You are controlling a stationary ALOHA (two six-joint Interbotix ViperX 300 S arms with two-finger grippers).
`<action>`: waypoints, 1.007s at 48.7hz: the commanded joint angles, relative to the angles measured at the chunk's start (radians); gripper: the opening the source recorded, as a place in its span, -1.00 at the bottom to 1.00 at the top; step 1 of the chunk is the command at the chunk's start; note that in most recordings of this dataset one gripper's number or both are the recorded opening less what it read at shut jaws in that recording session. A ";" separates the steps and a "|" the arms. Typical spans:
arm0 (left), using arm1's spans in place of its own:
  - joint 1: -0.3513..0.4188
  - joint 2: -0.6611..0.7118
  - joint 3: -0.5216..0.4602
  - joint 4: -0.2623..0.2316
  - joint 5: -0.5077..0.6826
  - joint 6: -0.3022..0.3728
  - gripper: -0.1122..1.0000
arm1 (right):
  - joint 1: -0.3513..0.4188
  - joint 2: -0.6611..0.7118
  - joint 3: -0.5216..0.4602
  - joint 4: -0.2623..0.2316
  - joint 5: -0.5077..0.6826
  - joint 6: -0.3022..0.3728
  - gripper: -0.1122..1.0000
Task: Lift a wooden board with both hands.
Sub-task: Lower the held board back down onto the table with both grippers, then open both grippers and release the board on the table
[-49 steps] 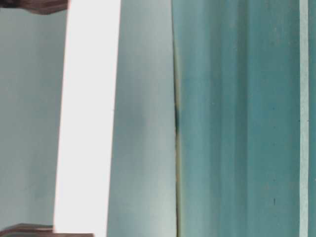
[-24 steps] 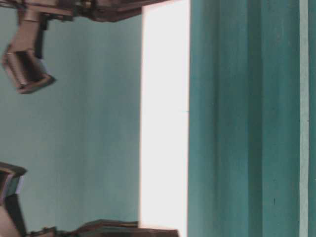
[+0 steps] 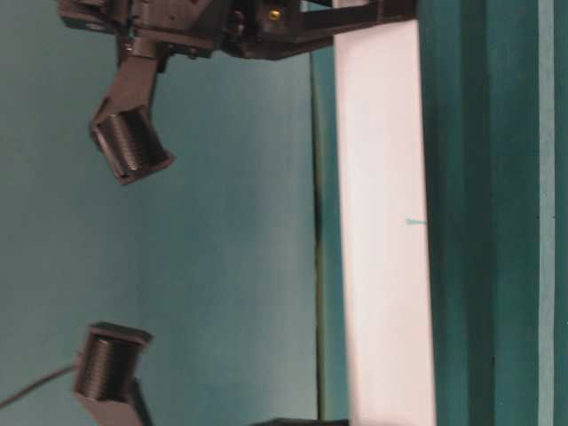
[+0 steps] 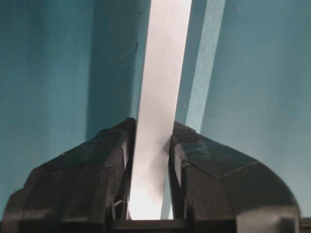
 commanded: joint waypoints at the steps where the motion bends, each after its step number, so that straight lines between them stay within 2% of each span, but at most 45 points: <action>1: 0.003 0.002 0.026 0.002 -0.026 -0.028 -0.49 | 0.017 0.018 0.018 0.003 -0.011 -0.002 -0.42; 13: 0.003 0.023 0.038 0.000 -0.071 -0.025 -0.49 | 0.040 0.067 0.041 0.003 -0.072 0.000 -0.42; 29: -0.006 0.089 0.038 0.000 -0.140 -0.031 -0.49 | 0.041 0.104 0.052 0.006 -0.094 -0.002 -0.42; 49: -0.054 0.120 0.037 0.000 -0.144 -0.034 -0.49 | 0.069 0.106 0.078 0.015 -0.137 0.005 -0.42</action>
